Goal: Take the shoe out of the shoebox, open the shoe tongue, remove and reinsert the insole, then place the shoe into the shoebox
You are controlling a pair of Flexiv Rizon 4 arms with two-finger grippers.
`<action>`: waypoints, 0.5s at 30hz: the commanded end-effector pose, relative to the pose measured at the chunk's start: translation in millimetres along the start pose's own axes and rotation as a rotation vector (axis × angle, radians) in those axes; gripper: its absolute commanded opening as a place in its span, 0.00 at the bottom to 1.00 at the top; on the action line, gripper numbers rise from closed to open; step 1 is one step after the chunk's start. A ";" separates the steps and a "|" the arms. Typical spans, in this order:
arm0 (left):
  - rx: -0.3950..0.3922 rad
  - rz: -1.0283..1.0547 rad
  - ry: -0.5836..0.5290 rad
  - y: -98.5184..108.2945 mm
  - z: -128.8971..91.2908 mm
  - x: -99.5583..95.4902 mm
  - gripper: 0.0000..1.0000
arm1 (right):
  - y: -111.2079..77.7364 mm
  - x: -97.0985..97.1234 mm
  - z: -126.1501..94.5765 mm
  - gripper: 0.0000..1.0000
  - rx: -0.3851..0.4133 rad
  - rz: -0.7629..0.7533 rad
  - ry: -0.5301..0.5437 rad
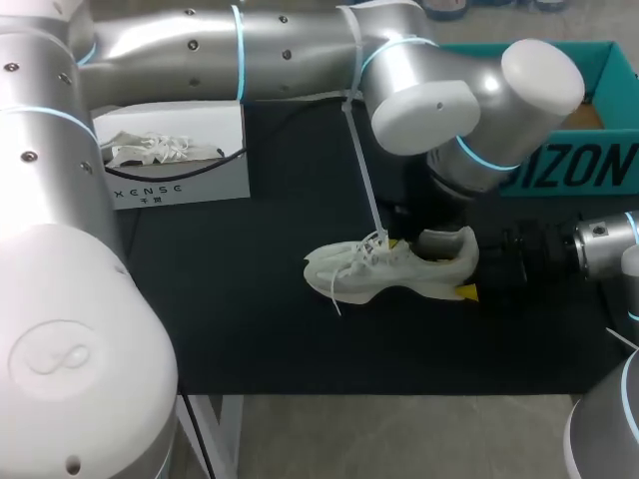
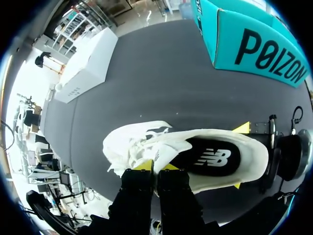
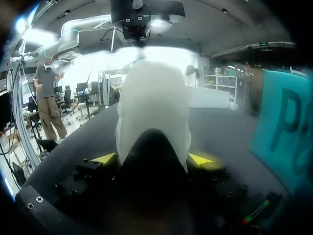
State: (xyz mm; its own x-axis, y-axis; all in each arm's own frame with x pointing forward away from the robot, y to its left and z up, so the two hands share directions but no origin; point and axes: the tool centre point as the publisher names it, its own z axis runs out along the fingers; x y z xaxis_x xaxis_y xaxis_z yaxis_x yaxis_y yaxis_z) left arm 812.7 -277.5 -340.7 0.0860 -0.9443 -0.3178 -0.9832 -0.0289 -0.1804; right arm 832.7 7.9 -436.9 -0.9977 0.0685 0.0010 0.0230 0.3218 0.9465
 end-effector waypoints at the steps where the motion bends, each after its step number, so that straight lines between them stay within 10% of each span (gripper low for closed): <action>1: 0.011 -0.163 0.068 7.6 -4.5 -22.3 0.00 | -6.4 0.7 6.2 0.00 0.001 0.001 0.000; 15: -0.033 -0.260 0.250 26.0 9.4 -79.9 0.00 | -6.4 0.7 6.2 0.00 0.001 0.001 0.000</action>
State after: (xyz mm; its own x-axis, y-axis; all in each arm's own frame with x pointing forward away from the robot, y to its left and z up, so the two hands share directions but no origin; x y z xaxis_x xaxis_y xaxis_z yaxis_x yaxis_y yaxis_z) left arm 790.7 -221.9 -327.1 0.1156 -0.9642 -0.2386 -0.9839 -0.0783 -0.1604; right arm 832.5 8.1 -436.9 -0.9977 0.0681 0.0011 0.0230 0.3217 0.9465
